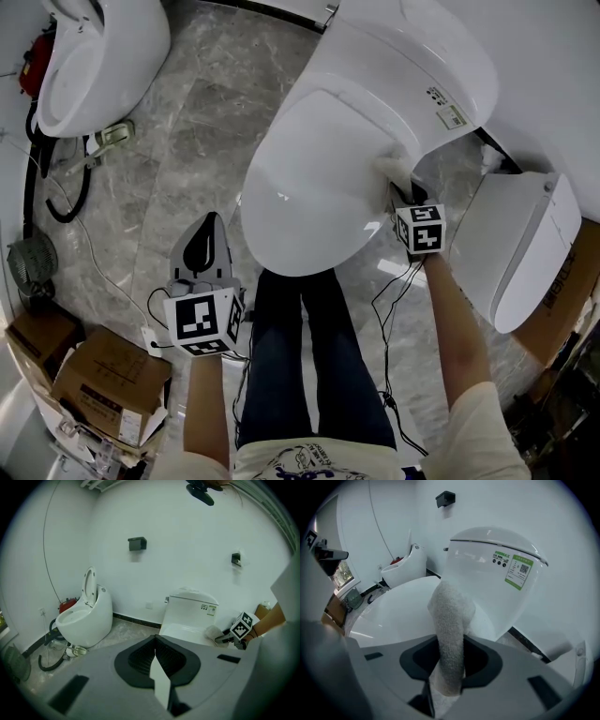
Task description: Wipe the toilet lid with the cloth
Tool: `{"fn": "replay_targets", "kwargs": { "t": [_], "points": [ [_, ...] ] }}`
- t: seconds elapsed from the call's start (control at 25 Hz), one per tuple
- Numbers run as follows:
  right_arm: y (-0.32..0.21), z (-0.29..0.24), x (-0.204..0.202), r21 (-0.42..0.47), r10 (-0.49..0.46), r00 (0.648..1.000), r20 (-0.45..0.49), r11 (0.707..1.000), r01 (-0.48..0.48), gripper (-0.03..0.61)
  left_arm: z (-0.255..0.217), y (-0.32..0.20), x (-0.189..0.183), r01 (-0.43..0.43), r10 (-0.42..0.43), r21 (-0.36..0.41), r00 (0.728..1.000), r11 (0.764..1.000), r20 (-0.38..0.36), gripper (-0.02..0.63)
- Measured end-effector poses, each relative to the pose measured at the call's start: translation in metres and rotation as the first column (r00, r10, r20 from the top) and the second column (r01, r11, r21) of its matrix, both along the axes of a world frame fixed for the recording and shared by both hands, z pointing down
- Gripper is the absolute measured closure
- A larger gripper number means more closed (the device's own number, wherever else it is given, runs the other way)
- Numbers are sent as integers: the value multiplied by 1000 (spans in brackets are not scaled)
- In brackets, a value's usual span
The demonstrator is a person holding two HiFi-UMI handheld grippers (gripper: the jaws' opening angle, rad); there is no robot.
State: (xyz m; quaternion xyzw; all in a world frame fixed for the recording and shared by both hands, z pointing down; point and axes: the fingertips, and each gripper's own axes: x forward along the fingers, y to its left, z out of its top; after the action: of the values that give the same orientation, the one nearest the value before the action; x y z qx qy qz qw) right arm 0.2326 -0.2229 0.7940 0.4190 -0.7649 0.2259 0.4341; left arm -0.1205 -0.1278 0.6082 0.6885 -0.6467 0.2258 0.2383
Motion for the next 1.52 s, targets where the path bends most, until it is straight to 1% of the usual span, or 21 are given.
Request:
{"fn": "replay_targets", "kwargs": {
  "t": [0.24, 0.48, 0.68, 0.88, 1.2, 1.32, 1.52],
  "points": [
    [39, 2, -9, -11, 3, 1000, 16, 1000, -3, 466, -1, 4, 6, -6, 6, 4, 1000, 1000, -8, 604],
    [78, 4, -31, -22, 2, 999, 40, 1000, -1, 468, 0, 10, 8, -2, 2, 6, 1000, 1000, -19, 604],
    [111, 4, -57, -37, -4, 998, 66, 999, 7, 466, 0, 15, 4, 6, -5, 6, 1000, 1000, -26, 604],
    [139, 5, -81, -54, -40, 995, 96, 997, 46, 466, 1, 19, 0, 15, -15, 6, 999, 1000, -31, 604],
    [169, 5, -115, -78, -83, 987, 135, 992, 94, 465, 5, 28, -12, 43, -42, 3, 998, 999, -39, 606],
    [184, 5, -132, -94, -127, 979, 159, 985, 143, 465, 6, 32, -15, 49, -48, 1, 998, 999, -40, 604],
    [216, 7, -165, -119, -208, 959, 193, 965, 234, 465, 6, 37, -22, 63, -63, -2, 997, 998, -41, 604]
  ]
}}
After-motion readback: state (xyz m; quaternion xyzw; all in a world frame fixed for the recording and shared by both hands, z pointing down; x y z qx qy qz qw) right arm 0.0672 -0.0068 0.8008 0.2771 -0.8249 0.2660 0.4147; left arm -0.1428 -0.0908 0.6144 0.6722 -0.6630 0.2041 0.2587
